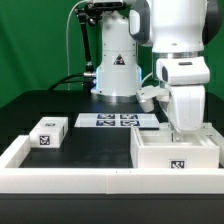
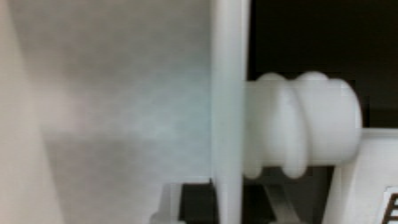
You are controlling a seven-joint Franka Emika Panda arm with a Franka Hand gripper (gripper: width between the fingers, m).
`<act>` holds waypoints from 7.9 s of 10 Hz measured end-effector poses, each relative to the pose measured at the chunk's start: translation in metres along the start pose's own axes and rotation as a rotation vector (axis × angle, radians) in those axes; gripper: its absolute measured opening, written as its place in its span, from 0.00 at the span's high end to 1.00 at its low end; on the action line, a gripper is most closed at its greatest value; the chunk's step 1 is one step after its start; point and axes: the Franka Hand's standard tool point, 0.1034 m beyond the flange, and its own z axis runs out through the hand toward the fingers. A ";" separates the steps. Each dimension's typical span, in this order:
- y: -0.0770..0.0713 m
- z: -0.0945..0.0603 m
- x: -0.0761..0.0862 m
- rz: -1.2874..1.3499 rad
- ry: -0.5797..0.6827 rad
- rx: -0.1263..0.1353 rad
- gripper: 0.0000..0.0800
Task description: Assemble cabinet
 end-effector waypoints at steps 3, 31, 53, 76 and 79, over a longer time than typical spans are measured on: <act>0.000 0.001 0.024 0.015 -0.013 0.029 0.95; -0.100 -0.022 0.070 0.038 0.019 0.003 0.00; -0.099 -0.026 0.060 0.063 0.021 -0.011 0.91; -0.067 -0.032 0.025 0.120 0.006 -0.011 0.91; -0.066 -0.029 0.028 0.116 0.004 0.002 0.91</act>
Offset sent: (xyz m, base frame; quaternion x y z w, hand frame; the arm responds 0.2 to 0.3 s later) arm 0.0092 0.0198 0.0048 0.0016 -0.0197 -0.0201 0.9996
